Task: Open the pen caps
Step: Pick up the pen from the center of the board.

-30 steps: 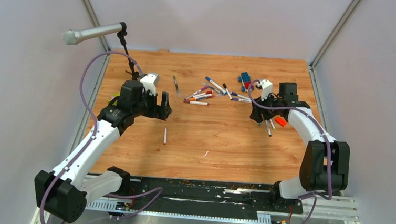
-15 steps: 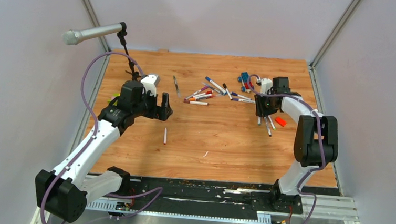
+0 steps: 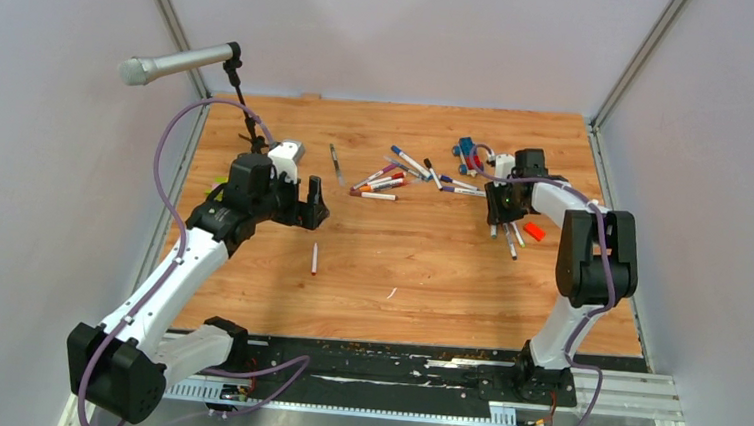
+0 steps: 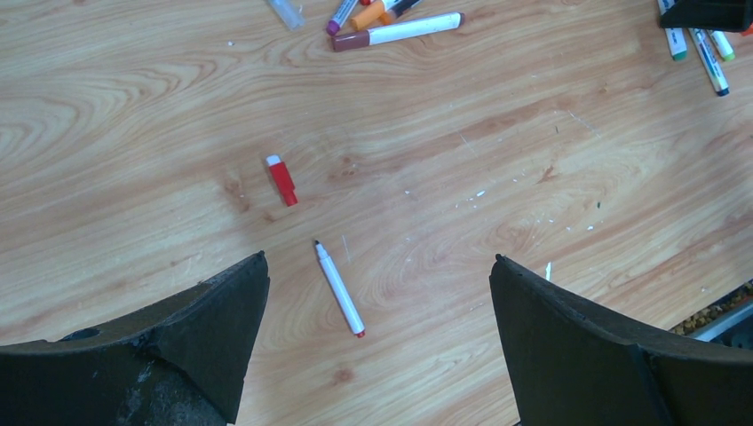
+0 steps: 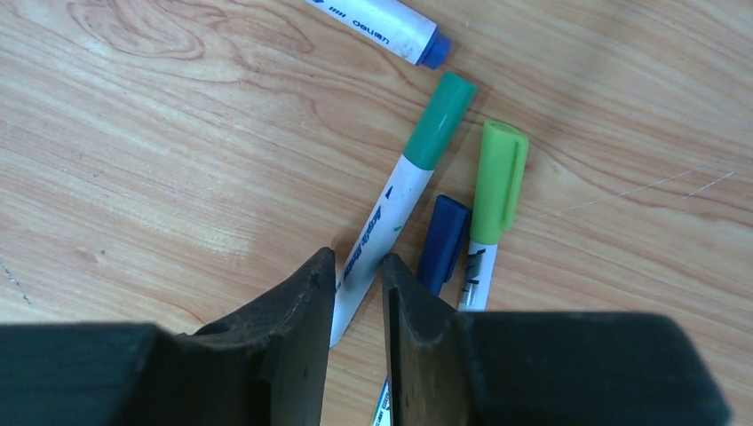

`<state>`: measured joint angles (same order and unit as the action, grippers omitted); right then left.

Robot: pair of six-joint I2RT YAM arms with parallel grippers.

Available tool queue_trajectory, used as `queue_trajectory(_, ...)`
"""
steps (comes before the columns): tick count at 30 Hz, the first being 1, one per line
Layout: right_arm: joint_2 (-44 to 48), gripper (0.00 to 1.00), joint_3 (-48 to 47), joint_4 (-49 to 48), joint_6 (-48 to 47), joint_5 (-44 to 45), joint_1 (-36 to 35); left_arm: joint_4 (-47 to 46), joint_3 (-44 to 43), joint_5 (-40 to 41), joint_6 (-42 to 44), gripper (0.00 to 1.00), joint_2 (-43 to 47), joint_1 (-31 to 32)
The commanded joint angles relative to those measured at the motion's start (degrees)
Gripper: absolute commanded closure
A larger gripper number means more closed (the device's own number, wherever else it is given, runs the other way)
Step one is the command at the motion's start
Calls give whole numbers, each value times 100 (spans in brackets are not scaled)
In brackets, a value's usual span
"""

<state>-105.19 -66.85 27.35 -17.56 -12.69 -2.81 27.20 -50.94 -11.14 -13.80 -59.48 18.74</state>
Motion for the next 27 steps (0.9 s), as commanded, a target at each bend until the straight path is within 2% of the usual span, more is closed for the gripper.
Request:
queue_trajectory(1, -119, 74, -131, 37, 66, 210, -38, -201, 18, -229, 62, 0, -14, -45)
queue_trajectory(7, -254, 81, -36, 251, -97, 287, -173, -289, 15, -609, 79, 0, 61, -64)
queue_trajectory(14, 105, 93, 186, 623, -137, -261, -179, -1065, 328, -1658, -143, 0, 363, -59)
queue_trajectory(17, 365, 96, 412, 727, -179, -522, -184, -1396, 459, -2013, -438, 0, 355, -42)
queue_trajectory(20, 574, 100, 483, 857, -290, -939, -187, -2123, 778, -2279, -1104, 0, 345, 80)
queue_trajectory(23, 640, 100, 445, 1029, -546, -1479, -249, -3111, 1229, -2117, -1996, 0, 320, 589)
queue_trajectory(27, 642, 100, 406, 1166, -780, -1964, -408, -4024, 1648, -1172, -2892, 0, 64, 1388)
